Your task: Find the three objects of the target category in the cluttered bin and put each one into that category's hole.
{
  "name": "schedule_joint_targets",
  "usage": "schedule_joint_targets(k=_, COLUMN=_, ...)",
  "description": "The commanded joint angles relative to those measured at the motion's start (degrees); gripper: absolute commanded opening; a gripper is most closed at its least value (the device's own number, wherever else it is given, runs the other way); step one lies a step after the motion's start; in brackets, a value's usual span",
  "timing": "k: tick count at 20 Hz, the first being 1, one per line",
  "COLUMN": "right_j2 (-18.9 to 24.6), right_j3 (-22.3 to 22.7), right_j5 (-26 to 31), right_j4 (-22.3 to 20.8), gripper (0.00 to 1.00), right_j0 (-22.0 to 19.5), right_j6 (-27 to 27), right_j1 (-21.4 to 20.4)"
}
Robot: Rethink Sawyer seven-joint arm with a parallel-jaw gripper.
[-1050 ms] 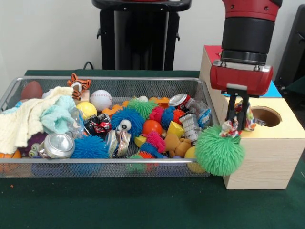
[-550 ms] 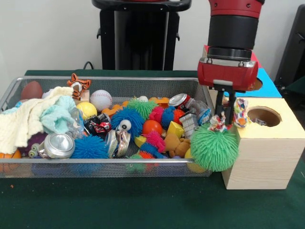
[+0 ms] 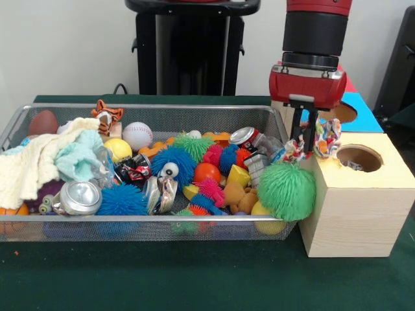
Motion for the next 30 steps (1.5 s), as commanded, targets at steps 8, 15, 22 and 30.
schedule_joint_targets(k=8, right_j2=-0.84, right_j3=2.68, right_j5=-4.11, right_j4=6.11, gripper=0.0, right_j0=6.92, right_j6=18.4, right_j1=2.13)
schedule_joint_targets(k=15, right_j2=0.88, right_j3=1.81, right_j5=-6.8, right_j4=7.18, gripper=0.0, right_j0=7.03, right_j6=19.35, right_j1=4.23)
schedule_joint_targets(k=22, right_j2=0.47, right_j3=1.81, right_j5=-5.85, right_j4=7.47, gripper=0.0, right_j0=6.98, right_j6=18.0, right_j1=3.44)
schedule_joint_targets(k=30, right_j2=-4.47, right_j3=-0.81, right_j5=1.86, right_j4=12.93, gripper=0.0, right_j0=11.05, right_j6=16.01, right_j1=2.92)
